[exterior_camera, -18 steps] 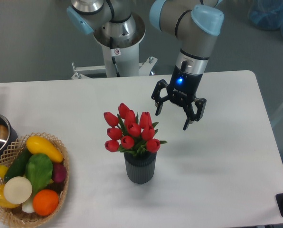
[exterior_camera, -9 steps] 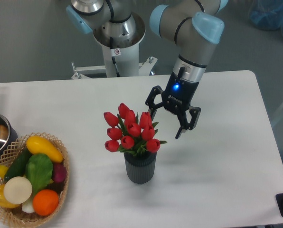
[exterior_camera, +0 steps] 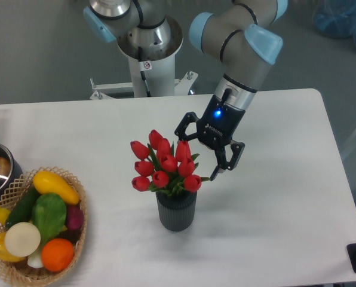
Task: Pick up the flowers from the vase
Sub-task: 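Lower the open gripper around the tulip stems above the vase, then close the gripper on the tulip stems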
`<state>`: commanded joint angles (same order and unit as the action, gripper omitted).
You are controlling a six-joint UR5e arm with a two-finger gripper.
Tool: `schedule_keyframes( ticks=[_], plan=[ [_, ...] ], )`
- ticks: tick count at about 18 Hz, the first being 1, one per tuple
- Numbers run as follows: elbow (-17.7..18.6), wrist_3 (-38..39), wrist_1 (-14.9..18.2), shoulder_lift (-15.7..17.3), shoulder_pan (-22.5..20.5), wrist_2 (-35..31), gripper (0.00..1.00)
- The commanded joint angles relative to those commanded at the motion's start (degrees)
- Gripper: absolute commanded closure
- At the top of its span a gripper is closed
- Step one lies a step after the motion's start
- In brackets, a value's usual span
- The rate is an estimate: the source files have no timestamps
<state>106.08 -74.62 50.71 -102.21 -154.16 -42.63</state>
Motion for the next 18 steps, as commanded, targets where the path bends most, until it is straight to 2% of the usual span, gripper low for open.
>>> schedule_keyframes(
  ticks=[12,14,15,16,18],
  plan=[
    [0.09,-0.09,-0.09,-0.80,1.67,3.96,0.00],
    [0.00,-0.17,-0.09,-0.80,1.59,3.88,0.12],
    [0.00,-0.61,-0.09,-0.80,1.41,3.88,0.27],
    [0.09,-1.75,-0.09,-0.80,1.24,3.61,0.37],
    [0.09,-3.69,0.00,-0.62,0.71,3.44,0.51]
  ],
)
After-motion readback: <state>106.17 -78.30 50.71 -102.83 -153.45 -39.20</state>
